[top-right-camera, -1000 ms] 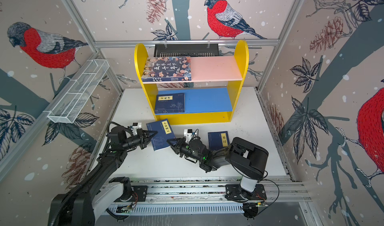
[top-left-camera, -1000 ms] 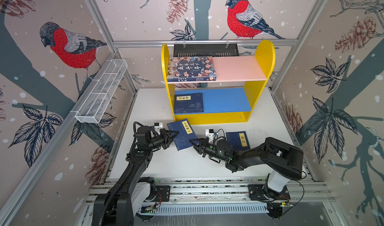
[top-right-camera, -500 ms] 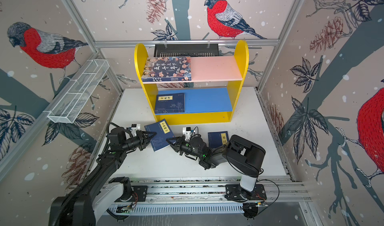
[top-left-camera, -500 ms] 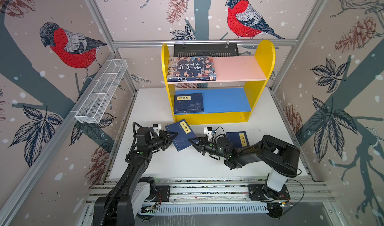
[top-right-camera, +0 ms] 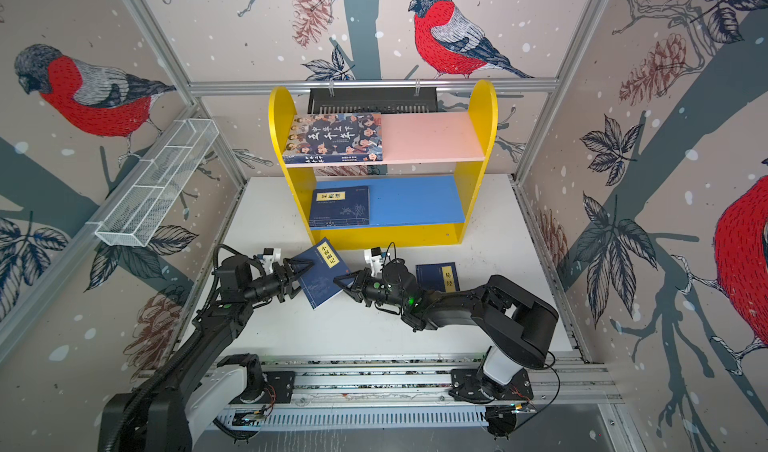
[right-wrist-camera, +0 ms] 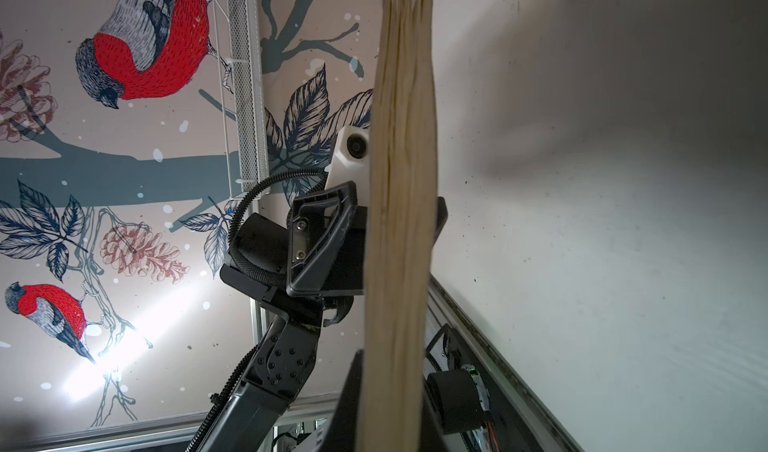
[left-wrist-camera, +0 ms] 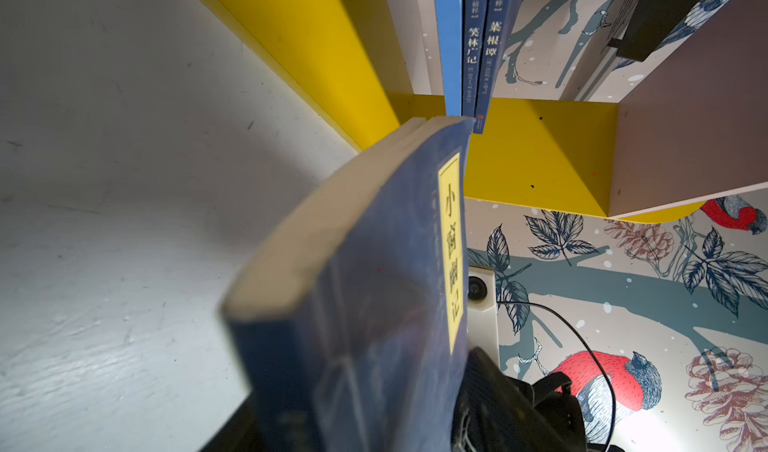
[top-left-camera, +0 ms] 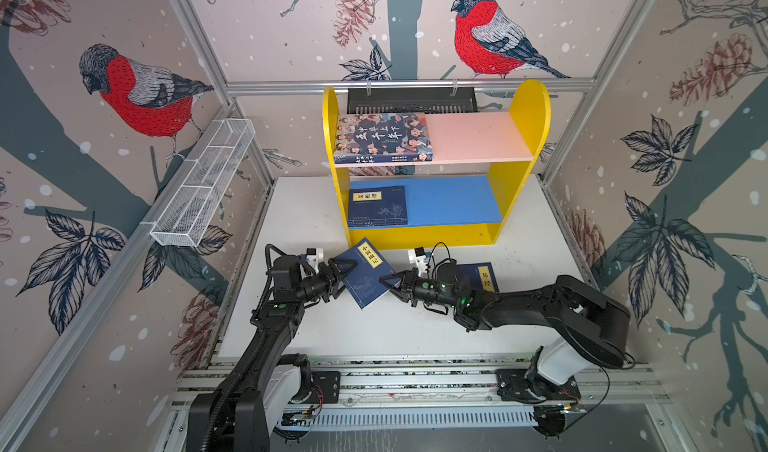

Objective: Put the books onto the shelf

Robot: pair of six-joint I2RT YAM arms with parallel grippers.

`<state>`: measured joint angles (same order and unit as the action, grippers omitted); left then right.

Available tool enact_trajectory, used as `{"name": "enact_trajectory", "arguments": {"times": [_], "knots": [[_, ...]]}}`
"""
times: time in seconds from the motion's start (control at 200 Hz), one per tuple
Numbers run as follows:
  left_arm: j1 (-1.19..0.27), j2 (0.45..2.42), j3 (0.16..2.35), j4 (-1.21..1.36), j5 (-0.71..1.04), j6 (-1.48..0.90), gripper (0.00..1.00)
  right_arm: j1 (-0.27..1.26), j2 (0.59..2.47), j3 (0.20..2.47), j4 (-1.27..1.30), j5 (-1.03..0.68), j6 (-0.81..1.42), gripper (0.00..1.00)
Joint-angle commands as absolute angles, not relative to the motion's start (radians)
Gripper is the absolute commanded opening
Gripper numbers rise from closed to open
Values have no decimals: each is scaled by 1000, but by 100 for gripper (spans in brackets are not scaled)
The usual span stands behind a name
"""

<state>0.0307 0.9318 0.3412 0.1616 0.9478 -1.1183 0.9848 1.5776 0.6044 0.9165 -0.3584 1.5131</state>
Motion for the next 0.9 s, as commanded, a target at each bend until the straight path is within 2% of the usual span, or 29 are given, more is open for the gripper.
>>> {"name": "enact_trajectory", "arguments": {"times": [0.0,0.305,0.405,0.635,0.781,0.896], "knots": [[32,929,367,129,1014,-1045,65,962,1532,624,781,-417,1412,0],[32,929,514,-168,1116,-673,69,826,1354,751,231,-579,1060,0],[32,959,550,-291,1124,-508,69,744,1301,739,156,-670,975,0],[33,972,543,-226,1164,-493,69,605,1217,808,-34,-909,758,0],[33,1005,562,-248,1227,-376,69,598,1217,887,-183,-1005,616,1],[33,1019,570,-234,1274,-376,69,600,1219,900,-234,-1076,555,1]]}}
